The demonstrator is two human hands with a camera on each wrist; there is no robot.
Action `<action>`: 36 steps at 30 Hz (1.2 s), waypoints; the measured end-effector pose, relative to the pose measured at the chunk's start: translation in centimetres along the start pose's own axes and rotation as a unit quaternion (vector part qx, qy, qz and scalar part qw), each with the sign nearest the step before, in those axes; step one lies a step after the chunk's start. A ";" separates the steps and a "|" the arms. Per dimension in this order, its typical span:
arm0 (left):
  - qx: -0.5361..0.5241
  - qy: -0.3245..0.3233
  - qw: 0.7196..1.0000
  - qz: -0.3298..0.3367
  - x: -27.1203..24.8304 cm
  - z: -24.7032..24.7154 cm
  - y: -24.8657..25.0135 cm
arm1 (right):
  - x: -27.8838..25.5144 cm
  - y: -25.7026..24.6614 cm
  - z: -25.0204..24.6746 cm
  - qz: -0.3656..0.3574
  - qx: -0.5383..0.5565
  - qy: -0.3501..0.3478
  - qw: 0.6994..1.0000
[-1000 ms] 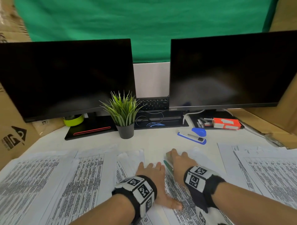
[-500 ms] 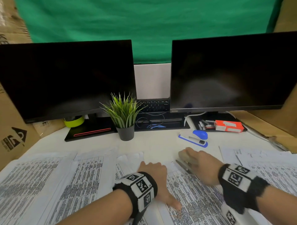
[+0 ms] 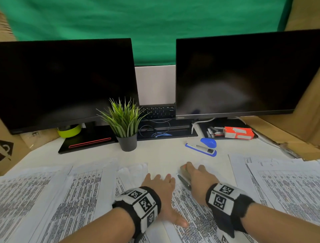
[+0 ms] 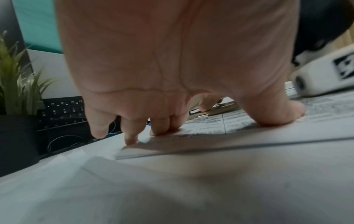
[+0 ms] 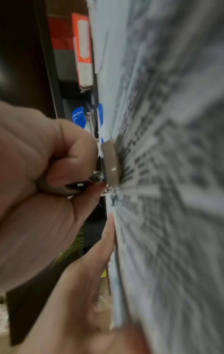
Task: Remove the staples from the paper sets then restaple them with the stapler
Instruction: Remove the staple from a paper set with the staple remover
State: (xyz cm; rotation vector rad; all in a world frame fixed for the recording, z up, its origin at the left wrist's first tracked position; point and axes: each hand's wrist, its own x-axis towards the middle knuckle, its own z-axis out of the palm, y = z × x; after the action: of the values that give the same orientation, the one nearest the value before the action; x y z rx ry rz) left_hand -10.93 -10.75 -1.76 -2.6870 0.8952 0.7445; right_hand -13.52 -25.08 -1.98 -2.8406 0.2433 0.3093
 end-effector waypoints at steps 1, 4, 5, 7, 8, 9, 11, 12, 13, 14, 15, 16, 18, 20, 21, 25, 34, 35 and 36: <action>0.000 -0.002 1.000 -0.001 0.1 0.1 0.0 | 0.0 -0.2 0.0 -0.001 -0.009 0.006 1.000; 0.003 0.004 1.000 -0.002 0.2 0.1 -0.1 | 1.1 -0.7 -0.1 0.002 -0.013 0.008 1.000; 0.002 0.005 1.000 -0.001 0.2 0.0 -0.1 | 1.4 -0.7 -0.3 0.007 -0.012 0.005 1.000; -0.001 0.006 1.000 -0.003 0.2 -0.2 0.0 | 2.2 -0.9 -0.5 0.012 -0.008 0.000 1.000; -0.002 0.008 1.000 -0.003 0.1 -0.2 0.0 | 2.4 -0.9 -0.5 0.012 -0.006 -0.003 1.000; -0.002 0.009 1.000 -0.003 0.1 -0.2 0.0 | 2.6 -0.9 -0.5 0.013 -0.004 -0.006 1.000; -0.002 0.006 1.000 -0.002 0.0 -0.1 0.0 | 2.9 -1.1 -0.4 0.014 -0.005 -0.002 1.000; -0.002 0.004 1.000 -0.003 0.0 -0.1 0.1 | 3.1 -1.2 -0.5 0.013 -0.009 0.001 1.000; -0.002 0.002 1.000 -0.004 0.0 -0.1 0.1 | 3.2 -1.2 -0.6 0.010 -0.012 0.000 1.000; 0.000 0.000 1.000 -0.006 0.0 -0.2 0.1 | 3.4 -1.2 -0.7 0.003 -0.011 -0.003 1.000; 0.002 -0.002 1.000 -0.009 0.0 -0.3 0.2 | 3.6 -1.1 -0.8 -0.008 -0.007 -0.007 1.000; 0.004 -0.002 1.000 -0.010 0.0 -0.4 0.2 | 3.7 -1.1 -1.0 -0.017 -0.003 -0.010 1.000; 0.006 -0.002 1.000 -0.011 0.1 -0.4 0.3 | 4.0 -1.0 -1.0 -0.018 0.004 -0.007 1.000; 0.004 0.000 1.000 -0.014 0.2 -0.2 0.3 | 4.6 -1.1 -0.9 -0.017 0.012 0.002 1.000; 0.000 0.000 1.000 -0.015 0.3 -0.1 0.3 | 4.9 -1.2 -0.9 -0.022 0.014 0.004 1.000; 0.005 -0.001 1.000 -0.013 0.4 -0.3 0.1 | 6.1 -0.8 -1.7 -0.043 0.010 0.006 0.999; -0.007 0.006 1.000 0.009 0.6 -0.2 -0.1 | -1.0 4.0 -1.1 -0.115 -0.039 -0.016 0.992; 0.001 0.002 1.000 0.020 0.6 -0.3 -0.1 | -1.4 4.1 -0.7 -0.104 -0.035 -0.012 0.994; 0.006 -0.005 1.000 0.029 0.7 -0.4 -0.1 | -1.5 4.1 -0.6 -0.089 -0.029 -0.007 0.996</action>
State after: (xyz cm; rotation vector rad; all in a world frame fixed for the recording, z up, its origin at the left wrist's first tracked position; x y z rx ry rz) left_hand -10.24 -11.19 -1.80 -2.6545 0.9768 0.7624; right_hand -15.62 -28.89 -2.10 -2.8894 -0.0215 0.3022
